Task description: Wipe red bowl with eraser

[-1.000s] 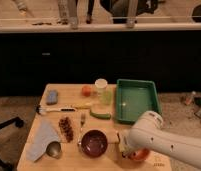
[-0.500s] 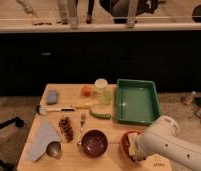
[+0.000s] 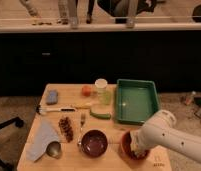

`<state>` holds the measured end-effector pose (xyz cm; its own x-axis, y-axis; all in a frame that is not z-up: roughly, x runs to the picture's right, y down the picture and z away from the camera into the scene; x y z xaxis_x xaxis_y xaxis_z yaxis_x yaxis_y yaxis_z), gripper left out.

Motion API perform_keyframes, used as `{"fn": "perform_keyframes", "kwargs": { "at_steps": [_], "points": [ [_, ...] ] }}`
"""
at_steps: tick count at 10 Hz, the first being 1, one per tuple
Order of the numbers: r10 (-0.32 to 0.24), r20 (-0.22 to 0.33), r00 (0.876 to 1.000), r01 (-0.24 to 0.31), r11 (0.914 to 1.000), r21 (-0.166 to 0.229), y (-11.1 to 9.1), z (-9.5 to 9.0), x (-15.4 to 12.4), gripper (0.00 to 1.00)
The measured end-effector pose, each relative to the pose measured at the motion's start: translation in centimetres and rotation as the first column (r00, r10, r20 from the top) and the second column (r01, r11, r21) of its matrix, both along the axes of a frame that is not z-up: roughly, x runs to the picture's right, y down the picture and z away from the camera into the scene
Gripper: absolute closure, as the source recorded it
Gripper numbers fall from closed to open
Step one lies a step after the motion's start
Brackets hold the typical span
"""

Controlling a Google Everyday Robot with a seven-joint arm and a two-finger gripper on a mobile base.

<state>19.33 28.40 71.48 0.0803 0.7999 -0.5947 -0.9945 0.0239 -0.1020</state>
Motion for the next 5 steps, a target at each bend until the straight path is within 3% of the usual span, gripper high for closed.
{"fn": "perform_keyframes", "kwargs": {
  "at_steps": [2,5],
  "points": [
    [-0.013,0.013,1.000,0.013,0.9999,0.005,-0.6,0.1,-0.7,1.00],
    [-0.017,0.030,0.999,0.016,0.9993,0.035,-0.6,-2.0,-1.4,1.00]
  ]
}}
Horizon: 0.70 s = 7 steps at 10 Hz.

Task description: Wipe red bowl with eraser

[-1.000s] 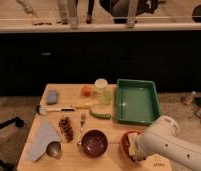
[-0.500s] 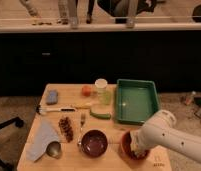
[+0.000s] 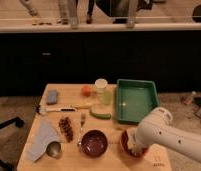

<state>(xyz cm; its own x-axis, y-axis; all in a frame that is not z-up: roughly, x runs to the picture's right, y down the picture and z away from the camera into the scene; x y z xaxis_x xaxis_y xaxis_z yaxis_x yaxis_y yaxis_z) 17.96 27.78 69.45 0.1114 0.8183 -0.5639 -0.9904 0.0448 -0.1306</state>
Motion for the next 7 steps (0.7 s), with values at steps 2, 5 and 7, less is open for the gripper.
{"fn": "perform_keyframes", "kwargs": {
  "at_steps": [2,5,7],
  "points": [
    [0.013,0.004,1.000,-0.013,0.9997,0.021,0.7,-2.0,0.1,1.00],
    [0.039,-0.005,0.999,-0.039,0.9991,0.017,1.4,-2.3,1.2,1.00],
    [0.045,-0.002,0.999,-0.045,0.9990,0.008,1.3,-1.1,1.4,1.00]
  ]
}}
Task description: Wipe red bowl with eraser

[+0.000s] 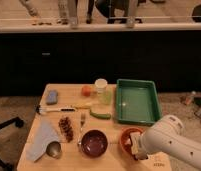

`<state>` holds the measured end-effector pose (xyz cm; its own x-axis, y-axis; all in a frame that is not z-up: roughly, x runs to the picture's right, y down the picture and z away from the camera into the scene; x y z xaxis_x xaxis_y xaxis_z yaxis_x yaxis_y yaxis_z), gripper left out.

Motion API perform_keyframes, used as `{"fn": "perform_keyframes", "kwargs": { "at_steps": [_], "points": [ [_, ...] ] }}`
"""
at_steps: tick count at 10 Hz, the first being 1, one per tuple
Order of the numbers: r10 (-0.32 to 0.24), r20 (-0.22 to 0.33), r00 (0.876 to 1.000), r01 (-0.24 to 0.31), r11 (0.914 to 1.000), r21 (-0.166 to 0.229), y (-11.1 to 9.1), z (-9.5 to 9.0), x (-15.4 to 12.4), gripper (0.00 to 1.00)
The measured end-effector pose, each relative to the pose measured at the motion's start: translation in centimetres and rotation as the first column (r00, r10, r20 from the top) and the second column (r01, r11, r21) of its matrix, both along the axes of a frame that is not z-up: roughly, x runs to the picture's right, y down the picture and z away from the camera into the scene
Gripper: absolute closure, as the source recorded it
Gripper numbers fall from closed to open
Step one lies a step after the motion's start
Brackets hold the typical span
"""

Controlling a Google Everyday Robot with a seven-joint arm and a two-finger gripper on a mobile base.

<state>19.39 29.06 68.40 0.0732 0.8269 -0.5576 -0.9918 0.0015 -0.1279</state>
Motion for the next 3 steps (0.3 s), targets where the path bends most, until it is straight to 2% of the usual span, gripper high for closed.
{"fn": "perform_keyframes", "kwargs": {
  "at_steps": [3],
  "points": [
    [0.011,0.021,1.000,-0.011,0.9999,-0.001,-0.75,0.70,0.01,1.00]
  ]
}}
